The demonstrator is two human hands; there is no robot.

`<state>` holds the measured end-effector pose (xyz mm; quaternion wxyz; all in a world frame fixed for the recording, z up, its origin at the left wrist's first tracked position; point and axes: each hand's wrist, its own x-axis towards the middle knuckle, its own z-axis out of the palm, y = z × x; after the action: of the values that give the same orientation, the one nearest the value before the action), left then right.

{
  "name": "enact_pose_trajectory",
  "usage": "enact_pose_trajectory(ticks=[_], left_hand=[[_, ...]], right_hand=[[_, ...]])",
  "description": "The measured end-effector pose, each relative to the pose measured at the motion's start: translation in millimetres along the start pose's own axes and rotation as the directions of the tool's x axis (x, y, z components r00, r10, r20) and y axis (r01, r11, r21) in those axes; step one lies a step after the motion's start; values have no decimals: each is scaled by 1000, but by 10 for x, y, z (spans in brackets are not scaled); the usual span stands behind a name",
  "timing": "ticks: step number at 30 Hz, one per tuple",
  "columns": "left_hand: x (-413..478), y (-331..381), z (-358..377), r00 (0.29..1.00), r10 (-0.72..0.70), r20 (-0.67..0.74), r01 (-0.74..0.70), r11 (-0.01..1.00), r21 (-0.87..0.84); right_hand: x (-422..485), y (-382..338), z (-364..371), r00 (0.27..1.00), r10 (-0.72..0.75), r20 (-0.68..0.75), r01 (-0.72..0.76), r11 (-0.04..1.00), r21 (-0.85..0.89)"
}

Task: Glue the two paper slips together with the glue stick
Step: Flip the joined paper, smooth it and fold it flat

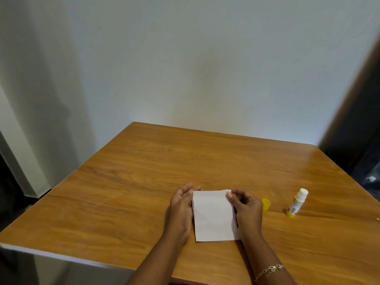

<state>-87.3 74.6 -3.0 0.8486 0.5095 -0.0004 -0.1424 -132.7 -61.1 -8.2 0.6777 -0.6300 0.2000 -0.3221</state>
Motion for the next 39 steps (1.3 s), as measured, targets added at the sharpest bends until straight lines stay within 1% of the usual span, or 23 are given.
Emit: enact_pose_trajectory(ticks=[4, 10, 18, 25, 39], left_hand=[[-16, 49, -8, 1000, -21, 20, 22, 999, -41], [-38, 67, 7, 999, -16, 35, 20, 994, -107], [-48, 76, -2, 999, -16, 43, 21, 993, -119], [-31, 46, -23, 998, 2, 70, 1, 999, -40], [-55, 66, -2, 993, 30, 116, -35, 999, 35]], right_hand=[[-15, -10, -12, 1000, -14, 12, 14, 1000, 13], [-20, -4, -16, 999, -30, 36, 31, 999, -34], [-20, 21, -62, 998, -23, 55, 24, 999, -22], [-3, 31, -58, 998, -18, 53, 19, 1000, -12], [2, 28, -55, 997, -50, 56, 51, 999, -12]])
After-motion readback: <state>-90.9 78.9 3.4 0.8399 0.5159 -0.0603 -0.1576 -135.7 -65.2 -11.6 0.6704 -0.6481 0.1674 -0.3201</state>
